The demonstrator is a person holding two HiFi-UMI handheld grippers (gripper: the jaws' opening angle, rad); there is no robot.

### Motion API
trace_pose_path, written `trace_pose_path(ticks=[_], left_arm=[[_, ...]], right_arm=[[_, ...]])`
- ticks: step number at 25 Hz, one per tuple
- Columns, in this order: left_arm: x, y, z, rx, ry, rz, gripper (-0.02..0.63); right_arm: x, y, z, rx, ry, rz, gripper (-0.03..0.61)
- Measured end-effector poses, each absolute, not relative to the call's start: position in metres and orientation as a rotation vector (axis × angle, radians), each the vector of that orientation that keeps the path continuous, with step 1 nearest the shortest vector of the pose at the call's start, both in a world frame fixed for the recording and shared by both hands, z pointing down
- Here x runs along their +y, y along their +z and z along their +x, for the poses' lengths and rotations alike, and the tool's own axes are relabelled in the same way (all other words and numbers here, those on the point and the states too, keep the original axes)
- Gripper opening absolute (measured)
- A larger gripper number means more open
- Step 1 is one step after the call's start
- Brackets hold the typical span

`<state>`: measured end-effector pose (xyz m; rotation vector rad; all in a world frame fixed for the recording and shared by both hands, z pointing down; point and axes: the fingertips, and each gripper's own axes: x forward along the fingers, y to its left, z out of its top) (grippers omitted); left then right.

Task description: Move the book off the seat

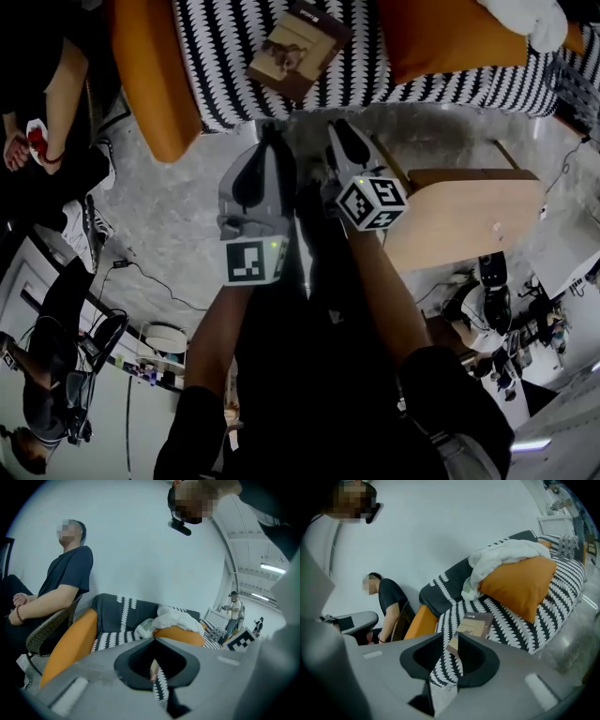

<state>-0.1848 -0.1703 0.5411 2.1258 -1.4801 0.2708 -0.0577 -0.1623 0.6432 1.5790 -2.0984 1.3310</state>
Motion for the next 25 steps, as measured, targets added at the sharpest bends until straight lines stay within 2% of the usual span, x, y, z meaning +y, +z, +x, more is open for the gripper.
trace_pose_path(ticks=[25], left_arm=[[-0.213,0.629,-0.206,-1.407,0.284,2.045,0.006]], right_arm=[[-0.194,0.787,-0.081,-1.95,1.589,1.527,0.194]])
